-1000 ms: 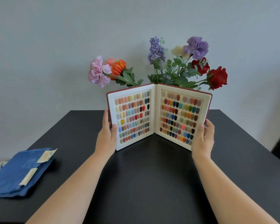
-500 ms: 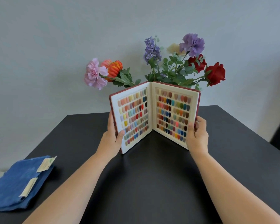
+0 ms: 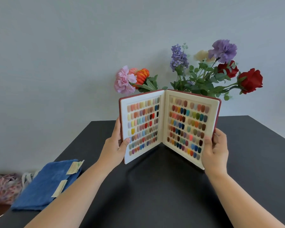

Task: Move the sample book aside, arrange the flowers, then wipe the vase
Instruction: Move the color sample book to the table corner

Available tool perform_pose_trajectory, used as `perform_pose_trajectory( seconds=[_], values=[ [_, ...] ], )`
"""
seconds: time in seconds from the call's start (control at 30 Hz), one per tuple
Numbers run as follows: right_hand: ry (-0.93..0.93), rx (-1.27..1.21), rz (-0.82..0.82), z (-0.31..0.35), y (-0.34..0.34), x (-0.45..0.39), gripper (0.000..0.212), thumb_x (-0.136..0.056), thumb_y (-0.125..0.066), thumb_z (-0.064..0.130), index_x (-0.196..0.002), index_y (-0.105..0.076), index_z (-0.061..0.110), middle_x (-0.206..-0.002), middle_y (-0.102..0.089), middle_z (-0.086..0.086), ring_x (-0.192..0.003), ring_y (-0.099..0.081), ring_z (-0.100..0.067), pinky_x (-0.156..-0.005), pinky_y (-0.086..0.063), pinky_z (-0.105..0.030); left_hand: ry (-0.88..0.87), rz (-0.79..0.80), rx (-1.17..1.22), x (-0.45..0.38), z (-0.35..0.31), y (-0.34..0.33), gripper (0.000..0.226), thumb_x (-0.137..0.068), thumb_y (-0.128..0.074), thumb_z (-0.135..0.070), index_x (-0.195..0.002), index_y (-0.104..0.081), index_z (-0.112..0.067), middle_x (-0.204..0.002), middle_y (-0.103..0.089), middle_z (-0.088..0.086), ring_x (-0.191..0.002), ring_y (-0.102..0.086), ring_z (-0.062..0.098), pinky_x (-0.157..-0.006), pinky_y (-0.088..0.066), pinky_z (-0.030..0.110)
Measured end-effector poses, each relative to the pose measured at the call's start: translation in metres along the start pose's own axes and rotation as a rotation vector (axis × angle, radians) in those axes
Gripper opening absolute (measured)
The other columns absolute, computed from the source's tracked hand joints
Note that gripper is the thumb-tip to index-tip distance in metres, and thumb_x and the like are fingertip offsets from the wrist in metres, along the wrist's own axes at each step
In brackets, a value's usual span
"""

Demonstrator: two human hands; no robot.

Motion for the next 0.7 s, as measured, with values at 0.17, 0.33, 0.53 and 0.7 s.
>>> perform_pose_trajectory(
  seconds=[0.17,0.33,0.53,0.7],
  values=[
    [0.012,-0.048,0.094,0.017,-0.044,0.019,0.036,-0.092,-0.054,0.031,-0.107,-0.037,0.059,-0.104,-0.054,0.043,-0.098,-0.059,0.001,-0.085,-0.052,-0.035,0.052,-0.104,-0.042,0.016,0.023,0.048,0.085,-0.093,-0.059,-0.034,-0.133,0.003,-0.075,-0.137,-0.046,-0.028,-0.106,-0.062,0.000,-0.081,-0.055,0.025],
    [0.021,-0.123,0.236,0.030,-0.094,0.040,0.037,-0.095,-0.053,0.024,-0.109,-0.039,0.055,-0.109,-0.056,0.035,-0.105,-0.059,-0.005,-0.091,-0.050,-0.044,0.108,-0.182,-0.053,0.037,0.040,0.091,0.086,-0.096,-0.059,-0.025,-0.142,0.001,-0.066,-0.145,-0.046,-0.022,-0.117,-0.060,0.008,-0.092,-0.054,0.043],
    [0.038,-0.160,0.323,0.038,-0.144,0.058,0.032,-0.097,-0.050,0.022,-0.116,-0.040,0.047,-0.113,-0.058,0.023,-0.107,-0.058,-0.002,-0.092,-0.050,-0.042,0.158,-0.237,-0.069,0.058,0.055,0.126,0.085,-0.098,-0.056,-0.021,-0.148,0.002,-0.058,-0.141,-0.048,-0.028,-0.116,-0.060,0.007,-0.095,-0.054,0.044],
    [0.018,-0.130,0.352,0.043,-0.191,0.063,0.034,-0.097,-0.049,0.024,-0.113,-0.037,0.051,-0.109,-0.055,0.027,-0.109,-0.056,-0.006,-0.092,-0.050,-0.042,0.215,-0.270,-0.081,0.059,0.074,0.149,0.086,-0.099,-0.055,-0.018,-0.147,0.004,-0.058,-0.145,-0.051,-0.016,-0.121,-0.060,0.014,-0.095,-0.054,0.047]
  ],
)
Point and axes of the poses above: each hand's wrist, its own x-axis away from the middle knuckle, its own y-axis out of the back of the hand, z = x × y, the point moved 3 cm from there along -x, towards the middle knuckle
